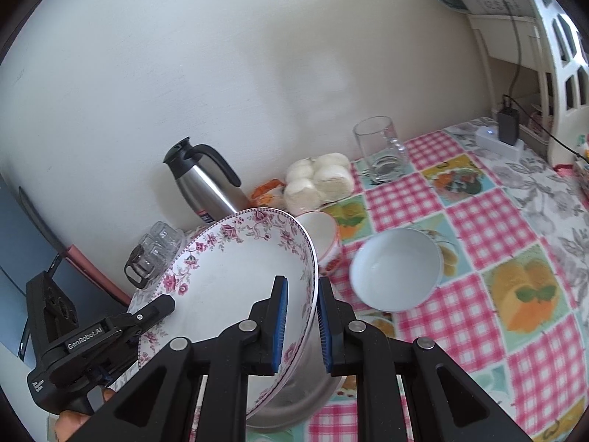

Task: Organize plates and bowls
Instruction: 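Carry the floral plate over the steel plate and lower it inside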

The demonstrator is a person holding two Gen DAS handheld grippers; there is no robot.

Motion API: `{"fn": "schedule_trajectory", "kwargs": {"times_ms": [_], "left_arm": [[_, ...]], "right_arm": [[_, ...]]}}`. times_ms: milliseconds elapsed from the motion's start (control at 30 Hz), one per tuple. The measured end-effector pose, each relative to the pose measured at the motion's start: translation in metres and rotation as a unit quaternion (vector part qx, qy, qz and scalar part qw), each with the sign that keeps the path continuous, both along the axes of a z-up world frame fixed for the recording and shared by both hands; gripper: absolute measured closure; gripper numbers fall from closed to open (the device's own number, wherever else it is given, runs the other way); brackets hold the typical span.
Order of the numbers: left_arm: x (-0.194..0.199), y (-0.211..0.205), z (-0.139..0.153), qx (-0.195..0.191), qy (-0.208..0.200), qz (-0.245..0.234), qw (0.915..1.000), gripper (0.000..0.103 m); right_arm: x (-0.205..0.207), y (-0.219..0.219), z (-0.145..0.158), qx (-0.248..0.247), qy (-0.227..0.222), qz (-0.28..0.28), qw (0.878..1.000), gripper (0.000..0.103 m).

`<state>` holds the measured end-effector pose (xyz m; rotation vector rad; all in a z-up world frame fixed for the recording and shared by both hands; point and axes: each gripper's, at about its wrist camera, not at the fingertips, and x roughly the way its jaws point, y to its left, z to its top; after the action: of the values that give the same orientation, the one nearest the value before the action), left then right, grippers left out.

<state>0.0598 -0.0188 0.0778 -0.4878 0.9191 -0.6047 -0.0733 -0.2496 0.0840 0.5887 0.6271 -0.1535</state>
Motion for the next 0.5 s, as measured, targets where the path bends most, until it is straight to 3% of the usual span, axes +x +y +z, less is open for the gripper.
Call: {"fn": "schedule_trajectory", "kwargs": {"times_ms": [500], "left_arm": [[0.031,0.026,-0.008,-0.008,0.019,0.032,0.9993,0.088]], "right_arm": [[0.042,0.021,-0.013,0.012,0.001,0.027,1.0,0.086]]}}
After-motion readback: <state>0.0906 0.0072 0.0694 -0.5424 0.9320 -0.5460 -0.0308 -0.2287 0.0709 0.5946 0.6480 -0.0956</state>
